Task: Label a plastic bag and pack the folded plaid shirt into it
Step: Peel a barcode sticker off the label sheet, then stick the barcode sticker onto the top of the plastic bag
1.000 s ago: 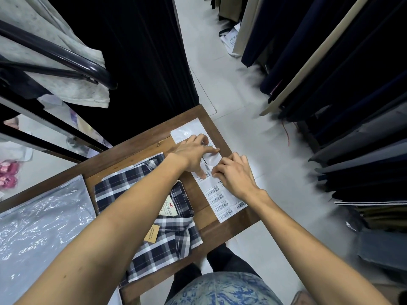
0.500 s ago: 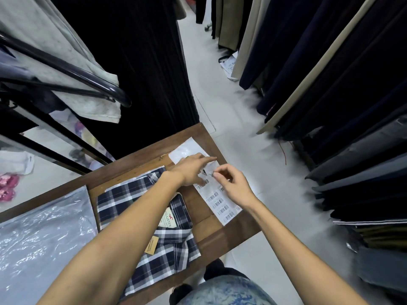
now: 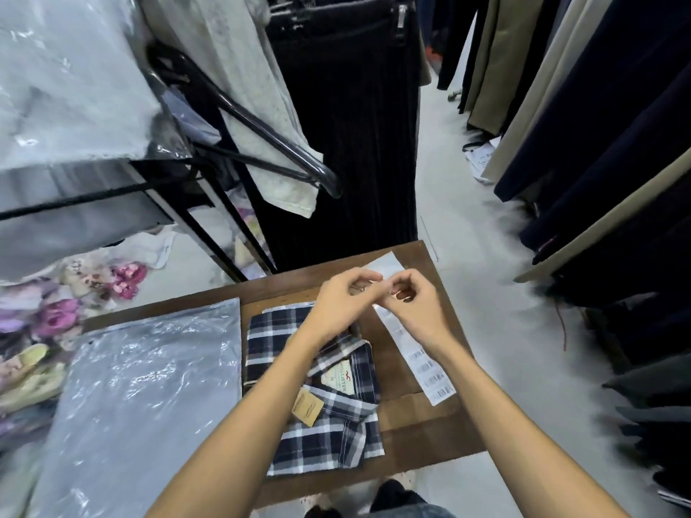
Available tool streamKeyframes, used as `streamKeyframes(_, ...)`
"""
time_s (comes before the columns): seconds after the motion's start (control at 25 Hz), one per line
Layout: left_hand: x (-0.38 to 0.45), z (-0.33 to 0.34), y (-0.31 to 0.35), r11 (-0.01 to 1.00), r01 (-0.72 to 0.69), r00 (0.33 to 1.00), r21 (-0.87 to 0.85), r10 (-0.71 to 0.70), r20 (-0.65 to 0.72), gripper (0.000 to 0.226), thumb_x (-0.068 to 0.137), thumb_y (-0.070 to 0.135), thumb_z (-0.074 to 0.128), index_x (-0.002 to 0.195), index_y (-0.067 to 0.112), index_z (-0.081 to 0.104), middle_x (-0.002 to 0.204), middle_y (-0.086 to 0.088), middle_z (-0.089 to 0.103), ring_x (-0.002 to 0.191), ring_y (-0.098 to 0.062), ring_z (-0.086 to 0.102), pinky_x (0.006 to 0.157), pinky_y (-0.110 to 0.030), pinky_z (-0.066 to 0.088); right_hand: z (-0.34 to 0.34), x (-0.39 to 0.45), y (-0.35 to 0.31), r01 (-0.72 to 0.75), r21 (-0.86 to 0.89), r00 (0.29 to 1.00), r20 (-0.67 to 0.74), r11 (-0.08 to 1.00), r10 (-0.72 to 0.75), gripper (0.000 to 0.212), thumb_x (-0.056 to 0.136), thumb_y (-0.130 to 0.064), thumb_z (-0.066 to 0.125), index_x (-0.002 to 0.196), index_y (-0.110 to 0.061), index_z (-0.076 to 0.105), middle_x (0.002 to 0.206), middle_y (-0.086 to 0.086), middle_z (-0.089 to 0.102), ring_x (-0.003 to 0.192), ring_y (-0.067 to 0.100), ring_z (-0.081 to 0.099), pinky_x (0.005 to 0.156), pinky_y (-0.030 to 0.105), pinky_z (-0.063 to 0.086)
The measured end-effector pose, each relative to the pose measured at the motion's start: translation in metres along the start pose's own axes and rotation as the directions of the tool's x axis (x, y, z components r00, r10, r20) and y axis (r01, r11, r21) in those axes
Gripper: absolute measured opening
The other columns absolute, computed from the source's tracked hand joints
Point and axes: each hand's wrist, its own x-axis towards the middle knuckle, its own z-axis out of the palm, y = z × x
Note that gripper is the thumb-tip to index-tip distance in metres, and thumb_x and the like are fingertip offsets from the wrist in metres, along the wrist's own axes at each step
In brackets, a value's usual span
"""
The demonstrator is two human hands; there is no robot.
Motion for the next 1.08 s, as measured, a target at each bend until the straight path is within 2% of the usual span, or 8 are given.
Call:
streamKeyframes(0.16, -0.022, -0.037, -0.025, 0.999, 0.03, 0.984, -0.035, -0.035, -0.172, 0.018, 0.091, 0.026, 0.071, 0.107, 0.028, 0.077, 0.097, 0.01, 0.077, 0.086, -0.008, 0.072, 0.082, -0.033, 0.06, 0.044, 0.003, -0.006, 0.002, -0.019, 0.995, 0.103, 1.0, 0.0, 0.034, 0.073, -0.023, 0.091, 0.093, -0.026, 0.064, 0.083, -0.003, 0.065, 0.075, 0.008, 0.057, 0.068, 0.023, 0.049)
streamKeyframes(0.28, -0.046, -0.073, -0.048, 0.994, 0.069, 0.963, -0.081, -0.087, -0.256, 0.023, 0.09, 0.023, 0.073, 0.113, 0.027, 0.075, 0.097, 0.004, 0.077, 0.09, -0.015, 0.074, 0.087, -0.04, 0.061, 0.081, -0.003, -0.013, -0.027, 0.007, 0.98, 0.199, 1.0, 0.025, 0.029, 0.078, -0.026, 0.088, 0.099, -0.026, 0.067, 0.089, -0.004, 0.067, 0.08, 0.009, 0.06, 0.072, 0.019, 0.051)
streamKeyframes(0.4, -0.068, -0.106, -0.066, 0.988, 0.053, 0.93, -0.148, -0.103, -0.352, 0.018, 0.089, 0.019, 0.077, 0.107, 0.021, 0.076, 0.096, 0.002, 0.078, 0.091, -0.013, 0.074, 0.087, -0.035, 0.06, 0.118, -0.008, -0.023, -0.023, 0.016, 0.967, 0.256, 1.0, 0.018, 0.012, 0.09, -0.024, 0.077, 0.1, -0.025, 0.071, 0.094, -0.002, 0.07, 0.088, 0.008, 0.064, 0.079, 0.02, 0.05)
streamKeyframes(0.48, -0.083, -0.131, -0.076, 0.988, 0.025, 0.905, -0.152, -0.087, -0.417, 0.012, 0.088, 0.016, 0.078, 0.099, 0.022, 0.076, 0.091, 0.004, 0.077, 0.086, -0.005, 0.072, 0.081, -0.026, 0.058, 0.149, -0.01, -0.031, 0.015, -0.003, 0.954, 0.299, 1.0, -0.014, 0.01, 0.092, -0.019, 0.074, 0.101, -0.022, 0.072, 0.091, -0.003, 0.07, 0.084, 0.002, 0.063, 0.077, 0.016, 0.049)
streamKeyframes(0.6, -0.105, -0.172, -0.098, 0.988, -0.009, 0.868, -0.157, -0.071, -0.491, 0.009, 0.088, 0.013, 0.078, 0.095, 0.018, 0.076, 0.088, 0.005, 0.076, 0.081, -0.003, 0.071, 0.078, -0.022, 0.056, 0.203, -0.018, -0.045, 0.037, -0.023, 0.94, 0.339, 0.999, -0.027, 0.013, 0.093, -0.016, 0.074, 0.105, -0.017, 0.071, 0.089, -0.002, 0.069, 0.077, -0.005, 0.061, 0.073, 0.012, 0.049)
streamKeyframes(0.72, -0.13, -0.216, -0.122, 0.982, -0.028, 0.833, -0.189, -0.082, -0.547, 0.009, 0.087, 0.014, 0.079, 0.095, 0.018, 0.077, 0.091, 0.002, 0.078, 0.086, -0.012, 0.073, 0.083, -0.029, 0.058, 0.26, -0.028, -0.057, 0.017, -0.024, 0.92, 0.392, 1.0, -0.007, 0.024, 0.093, -0.018, 0.074, 0.116, -0.017, 0.068, 0.087, -0.002, 0.069, 0.081, 0.002, 0.065, 0.076, 0.014, 0.05)
streamKeyframes(0.84, -0.161, -0.272, -0.154, 0.988, -0.023, 0.789, -0.154, -0.077, -0.61, 0.01, 0.089, 0.017, 0.077, 0.095, 0.025, 0.076, 0.097, 0.005, 0.073, 0.086, -0.007, 0.07, 0.083, -0.027, 0.056, 0.331, -0.043, -0.074, 0.018, -0.039, 0.895, 0.446, 0.999, 0.002, 0.031, 0.093, -0.015, 0.074, 0.123, -0.016, 0.065, 0.085, -0.001, 0.07, 0.085, 0.007, 0.066, 0.078, 0.016, 0.05)
streamKeyframes(1.08, -0.211, -0.377, -0.213, 0.97, -0.031, 0.729, -0.241, -0.143, -0.669, 0.029, 0.089, 0.014, 0.077, 0.116, 0.023, 0.073, 0.09, 0.0, 0.076, 0.088, -0.017, 0.074, 0.082, -0.026, 0.059, 0.455, -0.069, -0.098, 0.028, -0.046, 0.881, 0.473, 0.999, -0.003, 0.034, 0.093, -0.008, 0.072, 0.125, -0.007, 0.063, 0.087, 0.006, 0.068, 0.07, -0.007, 0.061, 0.069, 0.008, 0.048)
